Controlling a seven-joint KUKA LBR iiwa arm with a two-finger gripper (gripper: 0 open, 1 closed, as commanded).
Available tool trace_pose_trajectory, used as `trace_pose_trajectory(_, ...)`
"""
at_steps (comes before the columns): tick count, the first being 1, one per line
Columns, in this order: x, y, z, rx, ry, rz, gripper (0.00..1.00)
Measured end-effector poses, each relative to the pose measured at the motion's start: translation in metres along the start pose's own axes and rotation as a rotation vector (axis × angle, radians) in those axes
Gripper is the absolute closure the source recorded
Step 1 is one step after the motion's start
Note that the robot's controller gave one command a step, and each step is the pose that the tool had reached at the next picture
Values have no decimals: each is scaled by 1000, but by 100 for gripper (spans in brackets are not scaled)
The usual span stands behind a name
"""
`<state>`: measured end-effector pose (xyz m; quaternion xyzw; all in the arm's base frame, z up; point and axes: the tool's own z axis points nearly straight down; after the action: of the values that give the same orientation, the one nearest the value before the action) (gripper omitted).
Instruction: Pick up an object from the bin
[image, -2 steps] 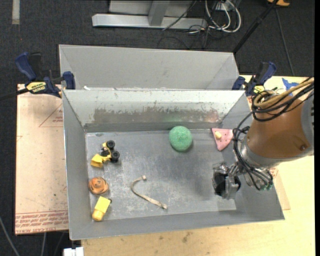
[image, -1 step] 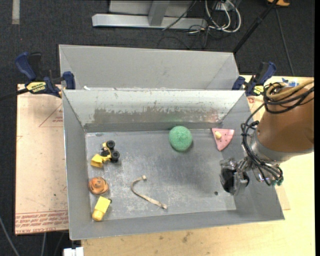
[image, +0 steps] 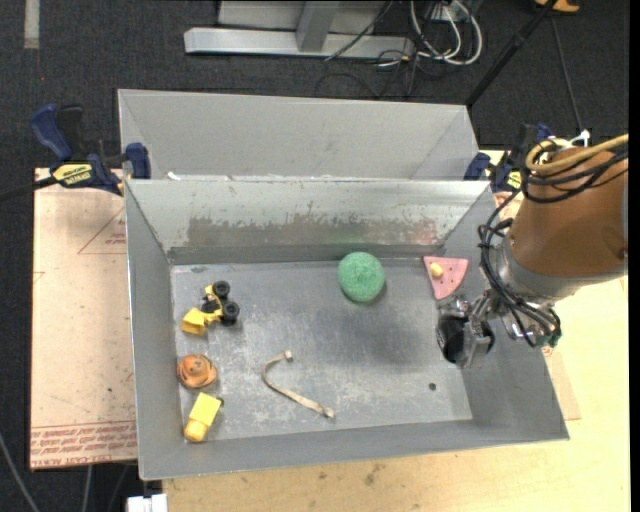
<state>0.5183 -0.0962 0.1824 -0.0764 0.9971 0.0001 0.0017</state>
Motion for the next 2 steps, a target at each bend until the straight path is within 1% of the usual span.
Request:
trace_pose_trajectory(1,-6,-1,-1,-1,0,0,100)
trace_pose_trajectory(2,-10,-1,-15,0,1,-134,100)
